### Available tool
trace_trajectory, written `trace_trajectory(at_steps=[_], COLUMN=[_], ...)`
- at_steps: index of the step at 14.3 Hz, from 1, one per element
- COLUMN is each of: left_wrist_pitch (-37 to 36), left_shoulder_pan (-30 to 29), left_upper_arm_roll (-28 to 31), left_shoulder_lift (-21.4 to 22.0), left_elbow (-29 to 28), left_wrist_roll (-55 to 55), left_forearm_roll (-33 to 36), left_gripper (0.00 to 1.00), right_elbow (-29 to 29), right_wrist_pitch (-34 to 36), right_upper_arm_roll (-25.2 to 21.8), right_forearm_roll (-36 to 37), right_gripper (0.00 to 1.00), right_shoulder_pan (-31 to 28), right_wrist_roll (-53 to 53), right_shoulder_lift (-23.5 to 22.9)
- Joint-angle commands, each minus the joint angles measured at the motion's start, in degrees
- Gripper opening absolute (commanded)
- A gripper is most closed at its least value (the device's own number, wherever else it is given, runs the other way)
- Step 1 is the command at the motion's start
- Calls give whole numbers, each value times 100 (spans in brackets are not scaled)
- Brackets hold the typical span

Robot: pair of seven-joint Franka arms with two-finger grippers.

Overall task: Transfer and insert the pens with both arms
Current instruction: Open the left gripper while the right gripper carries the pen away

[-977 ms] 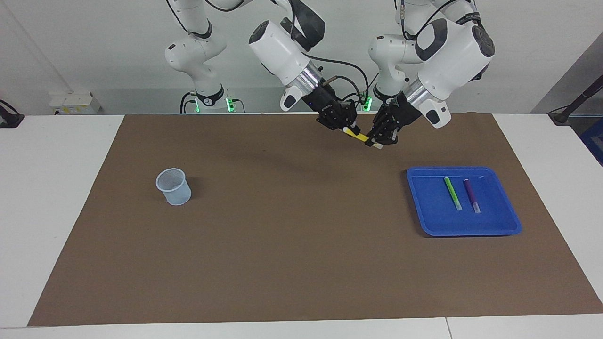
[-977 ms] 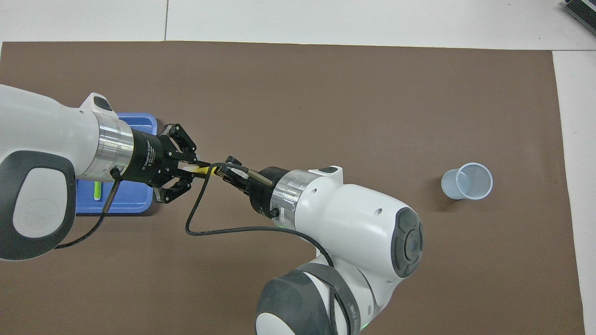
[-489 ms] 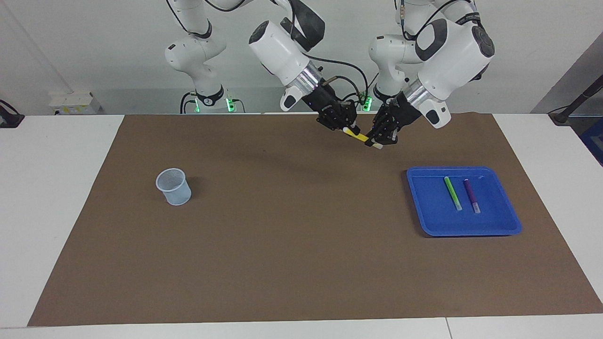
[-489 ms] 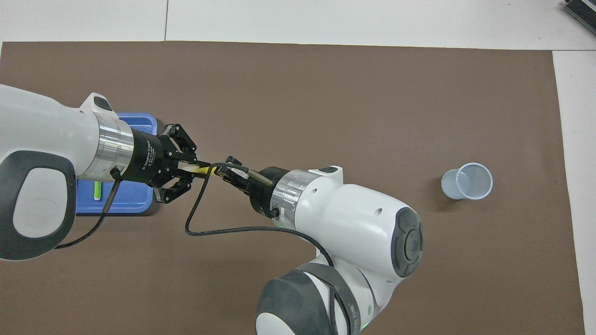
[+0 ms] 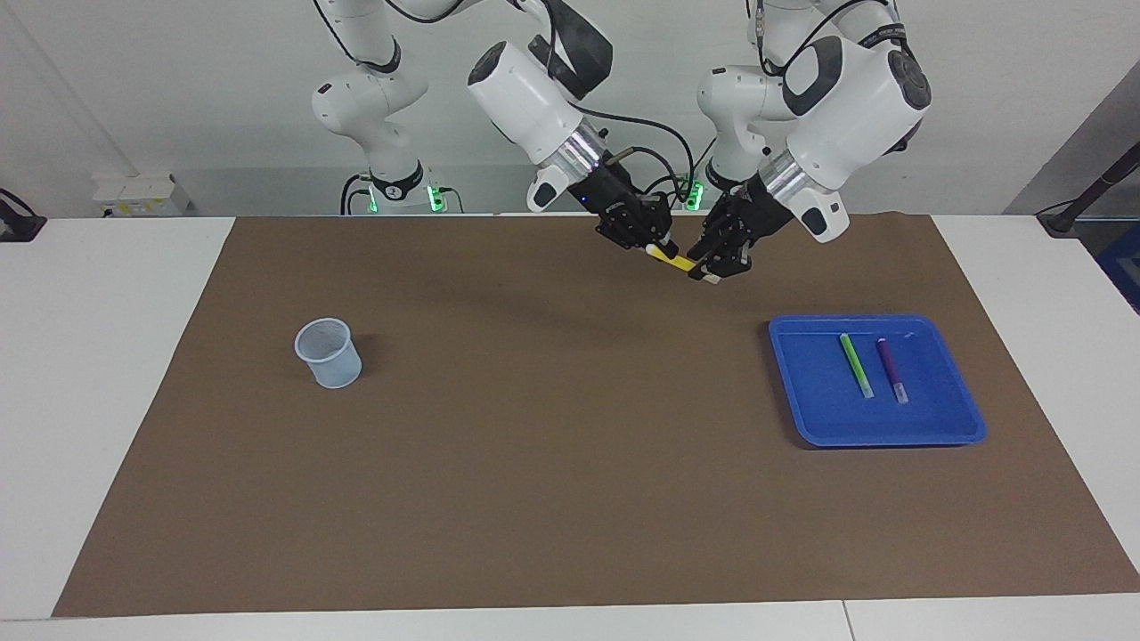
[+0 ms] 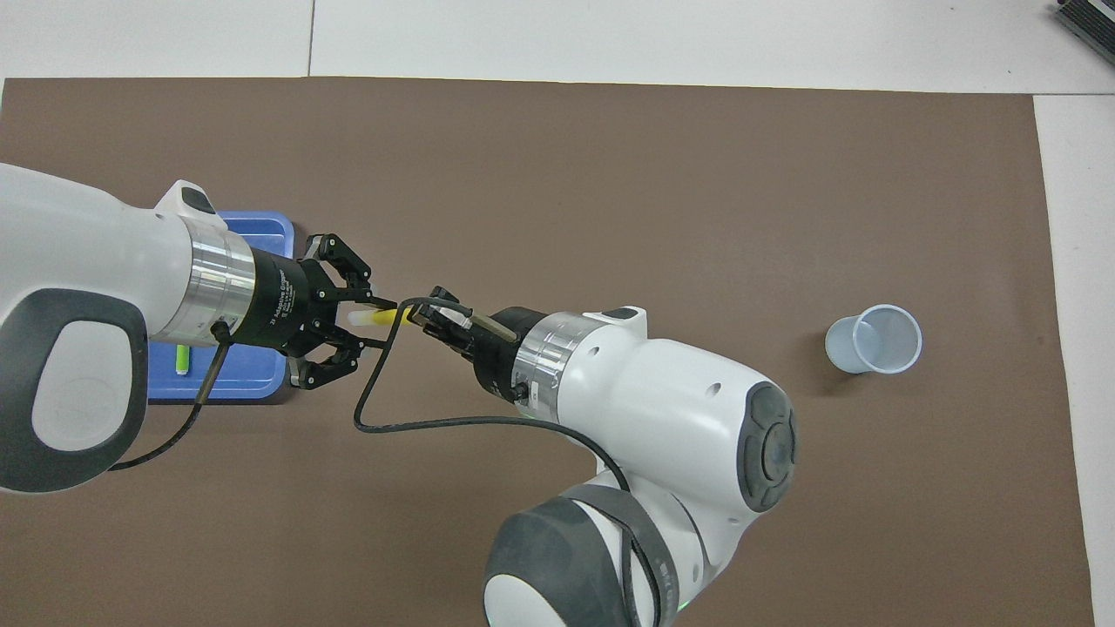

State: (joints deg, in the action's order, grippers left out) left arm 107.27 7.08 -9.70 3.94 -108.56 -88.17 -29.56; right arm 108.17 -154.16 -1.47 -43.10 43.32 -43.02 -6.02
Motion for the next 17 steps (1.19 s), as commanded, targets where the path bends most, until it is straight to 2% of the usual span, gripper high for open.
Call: trace_trajectory(at_steps=[1,3,5,7,11,17], left_wrist_pitch=[4,13,39,118,110,-154], left_shoulder_pan=[48,48,39,39,-48,-715], left_upper_arm_roll=[56,56,56,56,100,117], left_shoulder_lift=[221,212,221,221,230,467], left_elbow=[-236,-236,-236,-236,-227,-595], left_wrist_roll=[45,45,45,45,553,3362], left_forearm_roll=[-85,-85,-85,-85,-85,-67], left_gripper=[49,70,81,97,100,94], right_elbow=[-41,-41,-41,-41,-24,20], right_wrist_pitch=[-18,-18,44,44,96,1439], right_upper_arm_roll=[41,41,41,41,41,-3], right_forearm_roll=[-146,-146,-137,-146,-128,82], right_gripper=[0,0,0,0,0,0], right_shoulder_pan=[-61,-61,-69,-69,-69,-692], right_wrist_roll=[119,119,127,127,267,1673], right_shoulder_lift=[-40,-40,-40,-31,-31,66])
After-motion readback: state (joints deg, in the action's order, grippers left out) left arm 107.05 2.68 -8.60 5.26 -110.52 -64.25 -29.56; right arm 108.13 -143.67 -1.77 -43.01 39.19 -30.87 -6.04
